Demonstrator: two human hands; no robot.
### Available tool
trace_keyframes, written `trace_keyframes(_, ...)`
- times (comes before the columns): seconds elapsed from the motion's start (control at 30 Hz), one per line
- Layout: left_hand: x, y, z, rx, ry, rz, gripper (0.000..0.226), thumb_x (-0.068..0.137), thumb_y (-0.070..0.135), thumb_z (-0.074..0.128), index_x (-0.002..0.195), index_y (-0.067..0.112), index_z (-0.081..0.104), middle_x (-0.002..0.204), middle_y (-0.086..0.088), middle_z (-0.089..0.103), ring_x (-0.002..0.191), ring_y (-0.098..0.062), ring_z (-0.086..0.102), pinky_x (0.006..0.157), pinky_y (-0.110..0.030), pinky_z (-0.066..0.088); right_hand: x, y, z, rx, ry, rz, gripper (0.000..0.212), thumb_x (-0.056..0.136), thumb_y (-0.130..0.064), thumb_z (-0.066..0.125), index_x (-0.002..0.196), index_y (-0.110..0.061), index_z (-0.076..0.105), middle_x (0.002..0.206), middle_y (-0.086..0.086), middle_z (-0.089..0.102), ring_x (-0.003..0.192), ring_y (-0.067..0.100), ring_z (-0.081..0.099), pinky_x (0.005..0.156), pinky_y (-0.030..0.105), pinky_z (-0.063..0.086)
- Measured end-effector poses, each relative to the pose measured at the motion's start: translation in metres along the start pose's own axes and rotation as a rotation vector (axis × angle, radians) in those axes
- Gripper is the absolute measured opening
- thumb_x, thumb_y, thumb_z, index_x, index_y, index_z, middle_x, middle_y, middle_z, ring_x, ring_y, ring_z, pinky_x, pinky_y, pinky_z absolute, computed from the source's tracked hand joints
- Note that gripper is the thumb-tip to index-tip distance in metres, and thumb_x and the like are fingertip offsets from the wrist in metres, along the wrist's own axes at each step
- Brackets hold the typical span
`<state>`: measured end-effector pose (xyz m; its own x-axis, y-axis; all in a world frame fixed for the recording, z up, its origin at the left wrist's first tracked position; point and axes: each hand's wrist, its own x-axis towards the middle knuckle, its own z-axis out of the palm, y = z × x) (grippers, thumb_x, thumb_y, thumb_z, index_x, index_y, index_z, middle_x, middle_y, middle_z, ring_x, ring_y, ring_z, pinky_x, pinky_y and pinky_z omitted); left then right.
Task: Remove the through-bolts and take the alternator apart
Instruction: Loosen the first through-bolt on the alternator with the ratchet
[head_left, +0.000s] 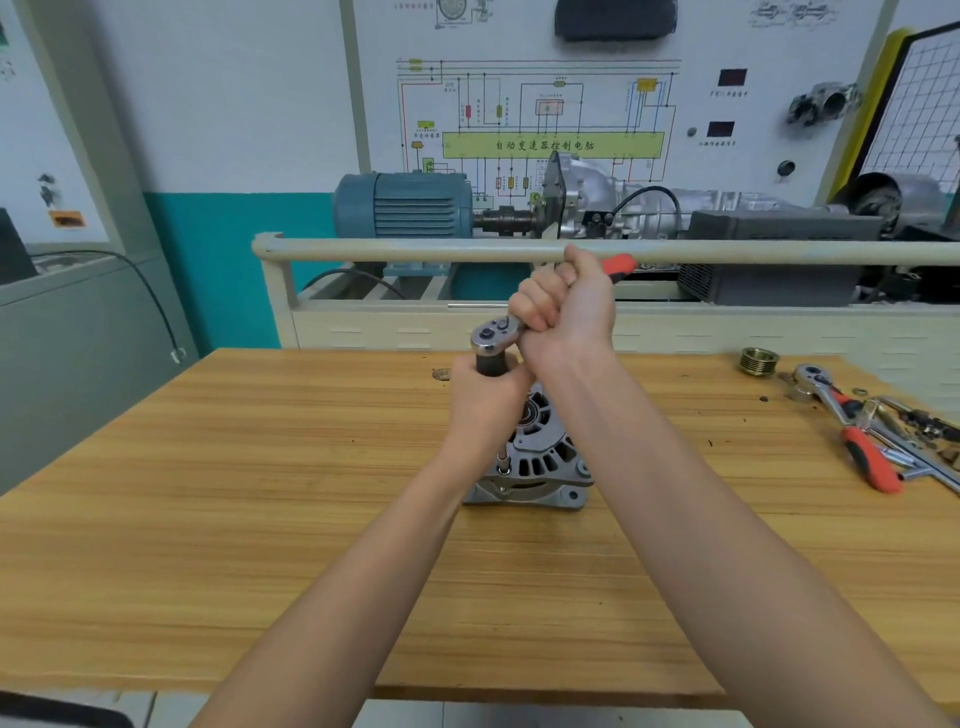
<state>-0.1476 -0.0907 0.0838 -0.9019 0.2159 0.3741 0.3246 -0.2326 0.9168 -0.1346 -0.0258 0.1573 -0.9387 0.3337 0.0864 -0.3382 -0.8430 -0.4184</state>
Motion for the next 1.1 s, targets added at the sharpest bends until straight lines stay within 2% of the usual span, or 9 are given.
trace_keyframes(0.1, -0.004, -0.002, -0.005, 0.097, -0.111, 0.046, 0.034, 0.077, -0.009, 0.059, 0.056, 0.01, 0.041, 0.048, -0.003, 0.037, 0.045, -0.014, 0.03, 0.046, -0.025, 0.026, 0.0, -0.008, -0.002, -0.031, -0.079, 0.187, 0.051, 0.099, -0.019, 0.04, 0.049, -0.018, 0.03, 0.035, -0.007, 0.019, 0.025, 0.007, 0.014, 0.026, 0.017, 0.013)
trace_keyframes(0.27, -0.003, 0.008, -0.022, 0.355, -0.594, 0.063, 0.032, 0.079, 0.004, 0.066, 0.052, 0.006, 0.049, 0.044, -0.001, 0.05, 0.043, -0.012, 0.043, 0.049, -0.021, 0.038, 0.007, -0.013, 0.002, -0.219, -0.268, 0.633, 0.048, 0.092, -0.017, 0.045, 0.047, -0.016, 0.029, 0.042, -0.009, 0.014, 0.036, 0.002, 0.007, 0.026, 0.018, 0.013)
trace_keyframes(0.37, -0.007, 0.003, -0.016, 0.251, -0.491, 0.052, 0.043, 0.079, -0.004, 0.064, 0.05, 0.015, 0.039, 0.041, 0.008, 0.041, 0.039, -0.006, 0.034, 0.043, -0.015, 0.032, 0.002, -0.009, 0.003, -0.22, -0.256, 0.592, 0.051, 0.095, -0.019, 0.045, 0.046, -0.017, 0.03, 0.038, -0.009, 0.018, 0.03, 0.003, 0.01, 0.025, 0.015, 0.013)
trace_keyframes(0.53, -0.001, -0.006, 0.001, 0.116, -0.042, 0.025, 0.039, 0.075, -0.007, 0.06, 0.053, 0.016, 0.037, 0.047, -0.001, 0.039, 0.045, -0.017, 0.032, 0.046, -0.025, 0.028, -0.002, -0.01, -0.002, -0.067, -0.061, 0.178, 0.046, 0.098, -0.017, 0.042, 0.055, -0.02, 0.026, 0.035, -0.007, 0.019, 0.024, 0.006, 0.015, 0.024, 0.017, 0.014)
trace_keyframes(0.73, -0.004, 0.004, -0.013, 0.28, -0.568, 0.117, 0.028, 0.075, 0.003, 0.066, 0.054, 0.0, 0.047, 0.045, 0.001, 0.046, 0.042, -0.013, 0.04, 0.048, -0.022, 0.036, 0.002, -0.024, -0.004, -0.162, -0.233, 0.587, 0.05, 0.096, -0.019, 0.043, 0.048, -0.017, 0.028, 0.042, -0.01, 0.013, 0.034, 0.003, 0.006, 0.027, 0.019, 0.011)
trace_keyframes(0.8, -0.003, 0.007, -0.014, 0.262, -0.648, 0.088, 0.034, 0.077, 0.004, 0.065, 0.05, 0.004, 0.045, 0.042, 0.002, 0.045, 0.04, -0.013, 0.039, 0.047, -0.023, 0.035, 0.005, -0.024, -0.002, -0.215, -0.265, 0.66, 0.047, 0.09, -0.018, 0.046, 0.047, -0.016, 0.029, 0.047, -0.012, 0.012, 0.035, 0.003, 0.007, 0.027, 0.021, 0.014)
trace_keyframes(0.87, -0.002, 0.006, -0.01, 0.225, -0.573, 0.062, 0.041, 0.081, -0.002, 0.064, 0.049, 0.011, 0.041, 0.042, 0.005, 0.039, 0.039, -0.009, 0.034, 0.044, -0.019, 0.03, 0.005, -0.021, 0.001, -0.206, -0.223, 0.616, 0.048, 0.093, -0.017, 0.046, 0.047, -0.016, 0.029, 0.042, -0.01, 0.014, 0.03, 0.004, 0.009, 0.025, 0.018, 0.013)
trace_keyframes(1.0, 0.0, -0.004, 0.004, 0.109, -0.155, 0.065, 0.04, 0.077, -0.008, 0.061, 0.054, 0.014, 0.037, 0.048, -0.001, 0.036, 0.04, -0.01, 0.03, 0.043, -0.022, 0.028, 0.007, -0.018, -0.003, -0.08, -0.066, 0.284, 0.048, 0.098, -0.017, 0.043, 0.052, -0.019, 0.028, 0.035, -0.007, 0.019, 0.023, 0.006, 0.016, 0.024, 0.016, 0.012)
trace_keyframes(1.1, -0.002, -0.009, 0.006, 0.139, -0.176, 0.125, 0.042, 0.074, -0.008, 0.063, 0.052, 0.018, 0.038, 0.046, 0.005, 0.039, 0.042, -0.008, 0.032, 0.042, -0.017, 0.029, 0.003, -0.023, -0.008, -0.044, -0.114, 0.332, 0.047, 0.098, -0.018, 0.043, 0.053, -0.019, 0.027, 0.035, -0.007, 0.02, 0.024, 0.006, 0.014, 0.024, 0.016, 0.013)
